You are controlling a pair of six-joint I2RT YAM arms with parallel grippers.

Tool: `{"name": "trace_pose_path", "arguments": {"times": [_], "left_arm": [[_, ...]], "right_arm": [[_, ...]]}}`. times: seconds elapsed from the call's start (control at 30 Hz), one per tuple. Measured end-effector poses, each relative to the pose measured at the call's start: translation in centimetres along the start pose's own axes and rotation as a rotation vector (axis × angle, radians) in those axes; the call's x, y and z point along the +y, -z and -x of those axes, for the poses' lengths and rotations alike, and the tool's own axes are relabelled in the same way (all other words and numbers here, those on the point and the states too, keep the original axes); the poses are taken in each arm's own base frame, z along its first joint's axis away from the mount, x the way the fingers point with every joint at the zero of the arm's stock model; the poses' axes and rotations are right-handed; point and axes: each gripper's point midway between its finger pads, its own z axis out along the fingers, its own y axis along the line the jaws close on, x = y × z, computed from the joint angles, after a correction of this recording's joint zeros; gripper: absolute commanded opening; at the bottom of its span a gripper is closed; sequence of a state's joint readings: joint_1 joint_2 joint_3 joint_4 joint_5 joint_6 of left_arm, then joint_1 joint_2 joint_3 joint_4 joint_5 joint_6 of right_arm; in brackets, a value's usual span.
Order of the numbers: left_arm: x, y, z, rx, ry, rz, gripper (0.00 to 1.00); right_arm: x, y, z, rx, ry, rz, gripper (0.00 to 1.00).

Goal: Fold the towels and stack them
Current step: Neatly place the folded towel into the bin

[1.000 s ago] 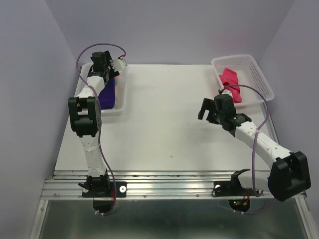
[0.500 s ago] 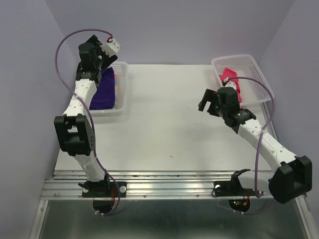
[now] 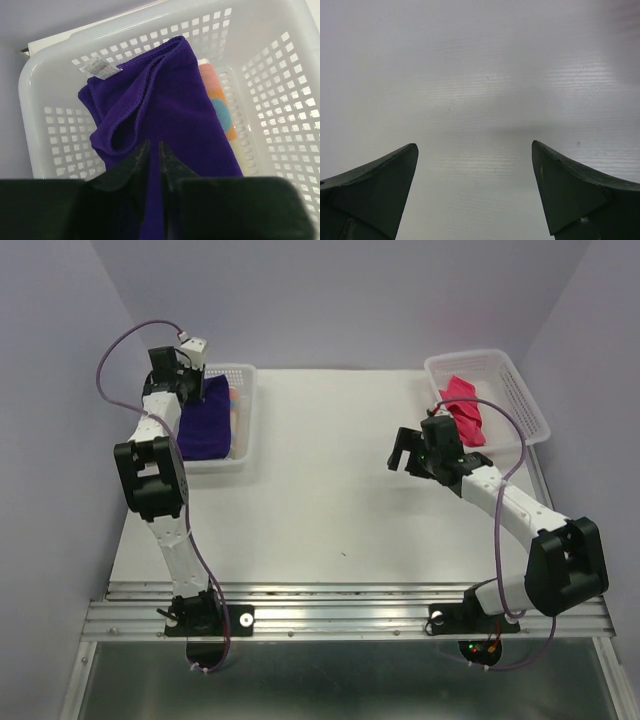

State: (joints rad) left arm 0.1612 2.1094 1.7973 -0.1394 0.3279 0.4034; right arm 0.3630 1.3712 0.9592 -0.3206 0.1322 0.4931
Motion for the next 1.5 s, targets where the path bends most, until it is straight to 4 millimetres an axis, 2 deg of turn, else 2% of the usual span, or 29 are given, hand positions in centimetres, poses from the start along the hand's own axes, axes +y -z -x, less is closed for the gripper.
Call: {"name": "trace_pose_path", "arguments": {"times": [0.03, 0.07, 0.13, 0.33, 0.47, 0.63, 0.83, 0.97, 1.13, 1.33, 1.5], "left_arm": [[-0.1, 0.0, -0.2, 0.006, 0.013, 0.001, 0.09], [-0.1, 0.0, -0.3, 0.013, 0.025, 0.011, 0.04], [-0.2, -0.1, -0.5, 0.023, 0.037, 0.025, 0.00], [-0.6, -0.2, -1.4, 0.065, 0.044, 0.037, 0.00], [-0.8, -0.6, -2.1, 0.080, 0.043, 0.027, 0.00], [-0.6, -2.5, -4.4, 0.136, 0.041, 0.027, 0.00], [0.5, -4.7, -6.5, 0.203, 0.021, 0.066, 0.00], [1.5, -4.8, -6.0, 0.205, -0.002, 0.108, 0.00], [3.5, -4.4, -4.2, 0.180, -0.035, 0.189, 0.00], [4.4, -4.6, -3.0, 0.147, -0.057, 0.221, 0.00], [6.1, -5.9, -2.1, 0.109, -0.072, 0.287, 0.00]], "right_arm": [[0.0, -0.2, -0.2, 0.007, 0.002, 0.001, 1.00], [-0.1, -0.3, -0.3, 0.013, 0.004, 0.003, 1.00], [0.0, -0.3, -0.2, 0.015, 0.004, 0.012, 1.00], [0.0, -0.7, 0.6, -0.003, -0.004, 0.036, 1.00], [-0.1, -1.5, 0.1, 0.019, -0.009, 0.039, 1.00], [-0.5, -2.6, -0.9, 0.060, -0.012, 0.031, 1.00], [-0.5, -2.7, -1.0, 0.065, -0.012, 0.035, 1.00], [-0.5, -2.7, -0.9, 0.066, -0.016, 0.036, 1.00], [-0.6, -2.7, -0.9, 0.067, -0.017, 0.035, 1.00], [-0.7, -3.1, -1.2, 0.077, -0.017, 0.029, 1.00], [-0.6, -3.4, -1.2, 0.082, -0.017, 0.026, 1.00]]}}
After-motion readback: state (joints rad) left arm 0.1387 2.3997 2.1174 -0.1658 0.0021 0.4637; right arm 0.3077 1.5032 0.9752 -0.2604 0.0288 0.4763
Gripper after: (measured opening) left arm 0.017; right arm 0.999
